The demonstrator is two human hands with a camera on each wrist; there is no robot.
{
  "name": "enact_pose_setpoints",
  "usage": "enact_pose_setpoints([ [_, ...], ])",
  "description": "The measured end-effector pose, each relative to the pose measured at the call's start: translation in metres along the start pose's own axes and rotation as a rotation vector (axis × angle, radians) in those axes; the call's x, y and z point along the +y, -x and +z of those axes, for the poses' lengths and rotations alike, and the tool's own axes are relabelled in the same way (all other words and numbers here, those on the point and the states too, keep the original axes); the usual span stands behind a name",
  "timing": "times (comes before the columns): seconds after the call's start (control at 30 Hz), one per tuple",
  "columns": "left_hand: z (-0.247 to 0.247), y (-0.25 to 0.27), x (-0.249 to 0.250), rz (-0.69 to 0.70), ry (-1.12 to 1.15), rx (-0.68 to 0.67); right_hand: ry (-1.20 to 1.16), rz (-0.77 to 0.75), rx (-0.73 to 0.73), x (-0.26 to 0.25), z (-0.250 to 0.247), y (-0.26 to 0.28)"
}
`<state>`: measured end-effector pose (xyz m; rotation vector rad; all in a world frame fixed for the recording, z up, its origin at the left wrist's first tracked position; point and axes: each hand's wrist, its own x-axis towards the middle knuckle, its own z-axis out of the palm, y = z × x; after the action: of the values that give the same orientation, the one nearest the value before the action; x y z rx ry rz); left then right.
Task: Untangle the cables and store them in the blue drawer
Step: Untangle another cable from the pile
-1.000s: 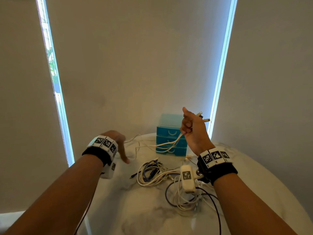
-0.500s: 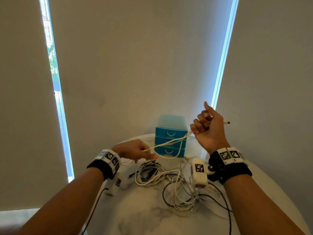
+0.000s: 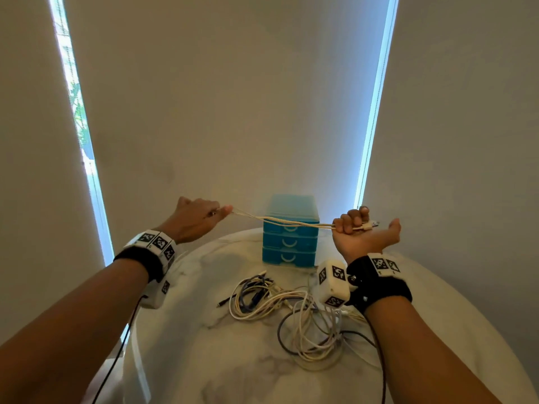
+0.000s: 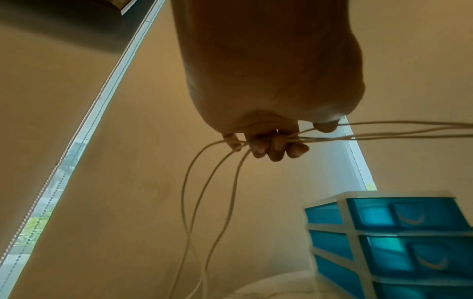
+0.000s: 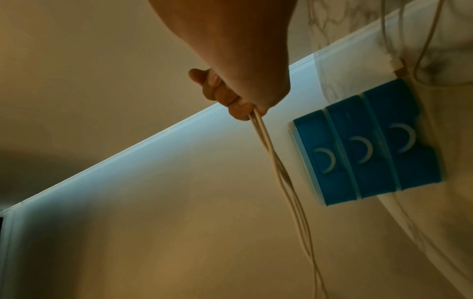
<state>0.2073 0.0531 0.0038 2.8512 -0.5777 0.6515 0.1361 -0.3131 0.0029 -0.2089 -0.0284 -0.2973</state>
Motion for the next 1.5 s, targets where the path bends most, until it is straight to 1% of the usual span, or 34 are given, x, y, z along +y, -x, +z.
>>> enact_pose_setpoints([
  [0.07,-0.003,-0.004,-0.008,-0.003,-0.134,0.068,-0.011,0.017,-0.016,0.007,0.002,0.001],
  [0.1,-0.002,-0.006,-0.012,-0.015,-0.237,0.112,0.002,0.033,-0.027,0.011,0.002,0.001],
  [0.13,-0.001,-0.006,-0.014,-0.048,-0.337,0.125,0.034,0.054,-0.041,0.017,0.002,0.002],
  [0.17,0.003,-0.006,-0.017,-0.111,-0.407,0.077,0.086,0.078,-0.054,0.024,0.002,0.003],
  [0.2,0.007,-0.004,-0.018,-0.203,-0.462,-0.022,0.155,0.098,-0.064,0.031,0.001,0.004],
  [0.23,0.011,-0.003,-0.016,-0.304,-0.483,-0.149,0.231,0.111,-0.072,0.039,-0.001,0.006],
  [0.27,0.015,-0.003,-0.011,-0.377,-0.484,-0.239,0.299,0.117,-0.078,0.046,-0.004,0.008],
  [0.3,0.020,-0.003,-0.003,-0.403,-0.445,-0.271,0.350,0.123,-0.082,0.052,-0.006,0.010],
  [0.33,0.024,-0.004,0.009,-0.381,-0.338,-0.239,0.381,0.131,-0.085,0.057,-0.010,0.012],
  [0.37,0.027,-0.006,0.026,-0.319,-0.157,-0.143,0.399,0.141,-0.085,0.060,-0.015,0.014],
  [0.43,0.030,-0.007,0.072,-0.169,0.303,0.042,0.416,0.162,-0.072,0.064,-0.022,0.016],
  [0.47,0.029,-0.004,0.099,-0.120,0.523,0.085,0.418,0.175,-0.060,0.065,-0.026,0.016],
  [0.5,0.029,-0.001,0.123,-0.095,0.675,0.081,0.414,0.188,-0.049,0.065,-0.028,0.017],
  [0.53,0.029,0.004,0.145,-0.089,0.770,0.040,0.410,0.197,-0.039,0.064,-0.030,0.018],
  [0.6,0.035,0.011,0.175,-0.088,0.878,-0.063,0.386,0.208,-0.012,0.059,-0.032,0.019],
  [0.7,0.054,0.013,0.184,-0.067,0.859,-0.199,0.306,0.212,0.029,0.047,-0.035,0.020],
  [0.77,0.061,0.012,0.185,-0.030,0.758,-0.298,0.284,0.213,0.005,0.041,-0.037,0.020],
  [0.8,0.061,0.011,0.188,-0.013,0.694,-0.317,0.280,0.214,-0.011,0.039,-0.039,0.020],
  [0.83,0.062,0.010,0.190,-0.001,0.628,-0.313,0.277,0.216,-0.022,0.038,-0.040,0.020],
  [0.93,0.064,0.004,0.191,0.011,0.454,-0.239,0.267,0.214,-0.033,0.036,-0.044,0.017],
  [1.03,0.071,0.002,0.187,0.042,0.347,-0.187,0.237,0.200,-0.043,0.034,-0.043,0.020],
  [1.13,0.073,0.005,0.190,0.129,0.377,-0.150,0.191,0.210,-0.038,0.032,-0.041,0.025],
  [1.23,0.074,0.005,0.192,0.159,0.424,-0.124,0.243,0.218,0.021,0.029,-0.037,0.022],
  [1.33,0.075,0.003,0.193,0.176,0.475,-0.146,0.325,0.213,0.054,0.030,-0.035,0.016],
  [1.5,0.077,0.002,0.193,0.159,0.477,-0.145,0.323,0.160,0.065,0.033,-0.033,0.018],
])
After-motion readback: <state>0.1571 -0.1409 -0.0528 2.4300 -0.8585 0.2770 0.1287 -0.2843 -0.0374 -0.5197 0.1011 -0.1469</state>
